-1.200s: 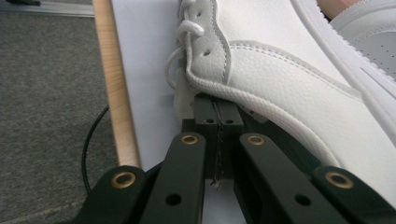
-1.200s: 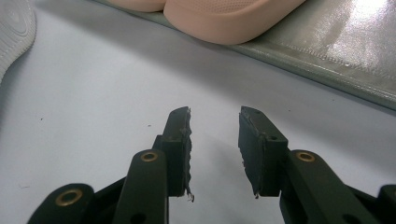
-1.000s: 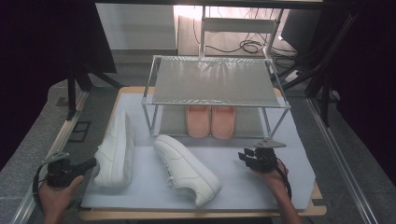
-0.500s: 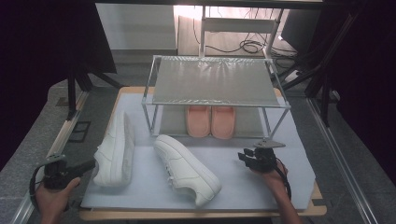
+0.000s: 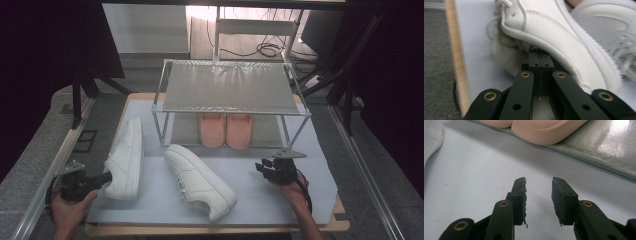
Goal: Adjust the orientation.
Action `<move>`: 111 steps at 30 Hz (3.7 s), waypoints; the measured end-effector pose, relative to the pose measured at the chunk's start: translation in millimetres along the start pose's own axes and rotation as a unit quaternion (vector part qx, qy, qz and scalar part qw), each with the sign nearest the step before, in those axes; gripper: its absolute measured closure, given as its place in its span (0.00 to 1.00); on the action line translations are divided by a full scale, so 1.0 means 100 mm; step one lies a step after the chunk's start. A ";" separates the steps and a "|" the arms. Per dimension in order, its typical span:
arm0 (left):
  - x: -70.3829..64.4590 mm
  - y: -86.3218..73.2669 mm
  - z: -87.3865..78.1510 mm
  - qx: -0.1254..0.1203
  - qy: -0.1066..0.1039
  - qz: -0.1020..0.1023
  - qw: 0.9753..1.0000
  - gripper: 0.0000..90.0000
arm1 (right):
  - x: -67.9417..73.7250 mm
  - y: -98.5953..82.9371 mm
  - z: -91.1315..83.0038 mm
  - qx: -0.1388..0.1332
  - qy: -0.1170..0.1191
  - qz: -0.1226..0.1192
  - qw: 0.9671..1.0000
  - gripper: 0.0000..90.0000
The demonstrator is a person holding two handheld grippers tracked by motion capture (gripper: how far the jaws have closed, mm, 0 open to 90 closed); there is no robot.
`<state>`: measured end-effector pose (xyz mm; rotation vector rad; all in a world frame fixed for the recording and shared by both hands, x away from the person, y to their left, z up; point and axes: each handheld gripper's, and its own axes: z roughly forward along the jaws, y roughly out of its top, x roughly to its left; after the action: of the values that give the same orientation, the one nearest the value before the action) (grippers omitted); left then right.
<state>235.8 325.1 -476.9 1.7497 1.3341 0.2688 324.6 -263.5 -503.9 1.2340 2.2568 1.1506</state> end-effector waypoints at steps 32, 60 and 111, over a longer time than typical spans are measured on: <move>-0.09 0.10 0.13 -0.005 0.005 0.014 1.000 1.00 | -0.01 0.00 -0.01 0.000 0.000 0.003 1.000 0.72; 0.05 0.17 0.46 0.008 0.034 -0.037 0.999 0.75 | -0.01 0.00 -0.03 -0.003 -0.001 0.002 1.000 0.72; -0.62 0.39 -0.21 -0.074 0.036 0.052 0.995 0.46 | -0.03 0.01 -0.05 -0.007 0.001 0.003 1.000 0.71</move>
<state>224.2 281.9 -415.5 1.7002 1.2443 0.4812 323.9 -267.7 -500.0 1.2356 2.2444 1.1671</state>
